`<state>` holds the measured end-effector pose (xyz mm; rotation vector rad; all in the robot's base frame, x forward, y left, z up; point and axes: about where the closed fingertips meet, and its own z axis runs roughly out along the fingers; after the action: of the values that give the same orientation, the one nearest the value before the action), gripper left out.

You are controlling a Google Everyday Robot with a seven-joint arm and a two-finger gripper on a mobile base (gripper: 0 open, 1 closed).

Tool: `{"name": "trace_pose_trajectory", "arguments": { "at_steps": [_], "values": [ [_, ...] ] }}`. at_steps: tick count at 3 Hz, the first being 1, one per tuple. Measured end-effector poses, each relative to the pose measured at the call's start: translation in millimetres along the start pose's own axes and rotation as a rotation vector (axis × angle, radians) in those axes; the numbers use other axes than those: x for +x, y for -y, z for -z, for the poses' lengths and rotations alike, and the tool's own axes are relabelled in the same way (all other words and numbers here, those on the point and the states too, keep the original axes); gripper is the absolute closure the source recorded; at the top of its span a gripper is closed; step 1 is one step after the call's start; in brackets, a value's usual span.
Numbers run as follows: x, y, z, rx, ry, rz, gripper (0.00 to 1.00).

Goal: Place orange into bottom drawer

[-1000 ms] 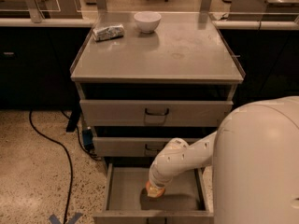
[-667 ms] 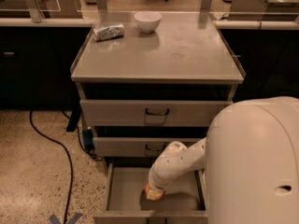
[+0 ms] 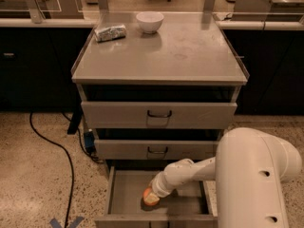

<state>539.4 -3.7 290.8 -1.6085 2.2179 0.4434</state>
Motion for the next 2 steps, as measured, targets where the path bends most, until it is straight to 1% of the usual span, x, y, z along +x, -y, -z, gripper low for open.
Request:
{"name": "trace_pose_trajectory", "arguments": {
  "at_steps": [1, 2],
  "values": [
    [2, 0, -10, 0.001, 0.01, -0.011, 1.0],
    [6, 23, -34, 0.049, 0.02, -0.046, 1.0]
  ]
}}
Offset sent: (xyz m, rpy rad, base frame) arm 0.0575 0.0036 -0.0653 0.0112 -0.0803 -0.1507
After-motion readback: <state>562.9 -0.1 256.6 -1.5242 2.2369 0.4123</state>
